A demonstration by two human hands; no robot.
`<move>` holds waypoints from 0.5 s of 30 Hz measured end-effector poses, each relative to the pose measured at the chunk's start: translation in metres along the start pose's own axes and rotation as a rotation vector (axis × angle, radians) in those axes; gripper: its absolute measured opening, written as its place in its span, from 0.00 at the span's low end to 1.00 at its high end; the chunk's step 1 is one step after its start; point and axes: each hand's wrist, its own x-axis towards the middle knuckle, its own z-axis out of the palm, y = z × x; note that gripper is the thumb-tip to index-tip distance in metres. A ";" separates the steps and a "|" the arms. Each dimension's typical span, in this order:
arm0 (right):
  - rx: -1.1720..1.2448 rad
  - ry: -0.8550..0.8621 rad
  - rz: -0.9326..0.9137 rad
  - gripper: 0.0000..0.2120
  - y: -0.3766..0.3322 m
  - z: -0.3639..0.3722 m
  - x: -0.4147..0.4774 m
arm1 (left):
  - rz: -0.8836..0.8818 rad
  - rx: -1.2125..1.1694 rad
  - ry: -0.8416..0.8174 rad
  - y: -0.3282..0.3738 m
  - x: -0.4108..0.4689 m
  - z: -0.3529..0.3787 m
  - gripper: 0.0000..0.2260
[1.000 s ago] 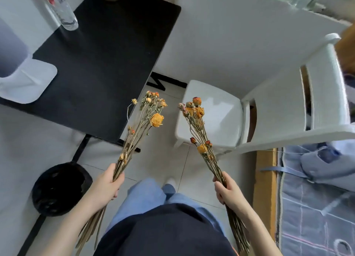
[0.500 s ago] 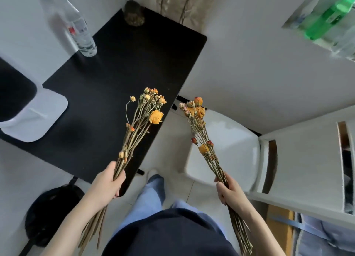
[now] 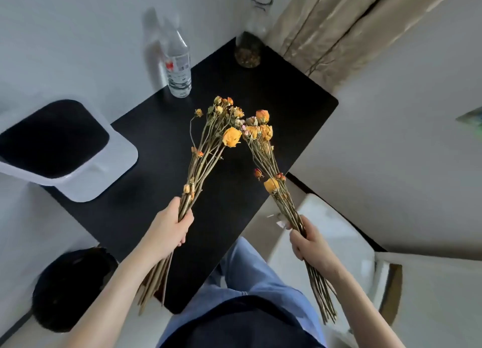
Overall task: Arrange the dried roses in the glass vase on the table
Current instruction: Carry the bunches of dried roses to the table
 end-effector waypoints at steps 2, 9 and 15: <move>-0.006 0.007 -0.021 0.05 -0.012 -0.001 0.015 | -0.003 -0.035 0.010 0.007 0.011 0.001 0.05; -0.051 -0.002 -0.133 0.04 -0.049 -0.012 0.074 | 0.016 -0.134 0.037 0.043 0.061 0.011 0.04; -0.016 -0.047 -0.188 0.04 -0.082 -0.023 0.125 | 0.052 -0.264 0.070 0.086 0.107 0.027 0.05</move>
